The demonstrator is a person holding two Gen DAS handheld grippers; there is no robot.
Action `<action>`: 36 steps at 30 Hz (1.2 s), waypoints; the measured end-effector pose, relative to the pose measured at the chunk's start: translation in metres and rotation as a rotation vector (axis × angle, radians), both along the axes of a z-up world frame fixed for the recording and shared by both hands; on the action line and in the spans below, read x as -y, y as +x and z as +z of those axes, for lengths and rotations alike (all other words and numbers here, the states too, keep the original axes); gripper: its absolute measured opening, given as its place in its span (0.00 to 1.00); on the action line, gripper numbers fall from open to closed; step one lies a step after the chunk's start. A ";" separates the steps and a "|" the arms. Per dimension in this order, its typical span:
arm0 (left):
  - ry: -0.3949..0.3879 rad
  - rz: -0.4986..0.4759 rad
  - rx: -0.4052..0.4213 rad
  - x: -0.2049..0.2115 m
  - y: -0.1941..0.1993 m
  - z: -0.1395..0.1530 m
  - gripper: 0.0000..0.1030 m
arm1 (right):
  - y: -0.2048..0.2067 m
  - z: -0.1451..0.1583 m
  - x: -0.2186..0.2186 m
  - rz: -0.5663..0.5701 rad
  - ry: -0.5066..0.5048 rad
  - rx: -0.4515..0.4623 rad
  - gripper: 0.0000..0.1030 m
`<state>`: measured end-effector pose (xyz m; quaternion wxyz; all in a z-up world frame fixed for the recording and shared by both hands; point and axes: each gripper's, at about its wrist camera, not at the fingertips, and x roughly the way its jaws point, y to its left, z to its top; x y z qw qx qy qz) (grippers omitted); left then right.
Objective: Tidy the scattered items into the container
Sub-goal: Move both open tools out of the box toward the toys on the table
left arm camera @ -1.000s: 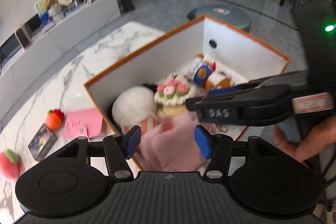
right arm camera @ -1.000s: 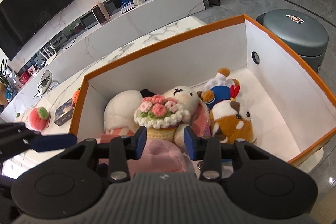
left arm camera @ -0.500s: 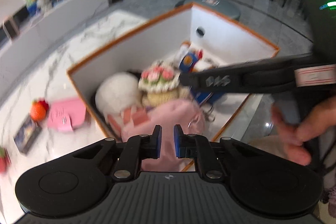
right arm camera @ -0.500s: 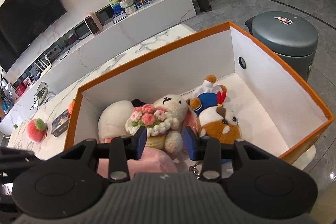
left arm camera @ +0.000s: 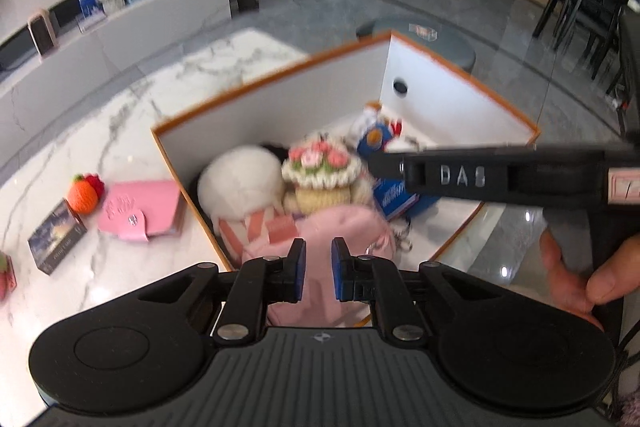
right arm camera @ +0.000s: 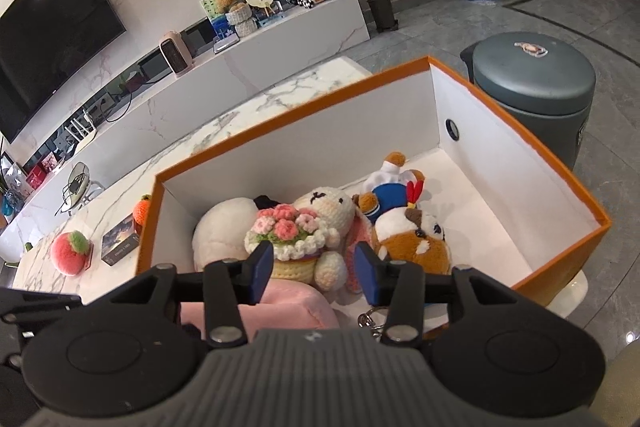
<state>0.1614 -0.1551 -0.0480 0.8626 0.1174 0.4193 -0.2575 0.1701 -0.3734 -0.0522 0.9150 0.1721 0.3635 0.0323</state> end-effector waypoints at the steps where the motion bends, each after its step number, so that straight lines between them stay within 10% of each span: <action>1: -0.013 0.007 0.019 -0.002 -0.003 0.004 0.16 | -0.003 0.003 -0.001 0.001 -0.003 0.007 0.50; 18: -0.114 0.088 0.172 -0.064 -0.052 0.056 0.25 | -0.053 0.062 -0.061 0.055 -0.111 0.125 0.75; 24: -0.122 0.182 0.200 -0.100 -0.067 0.064 0.49 | -0.067 0.075 -0.099 0.119 -0.152 0.151 0.79; 36: -0.138 0.337 0.194 -0.171 -0.087 0.058 0.63 | -0.090 0.086 -0.176 0.238 -0.258 0.157 0.83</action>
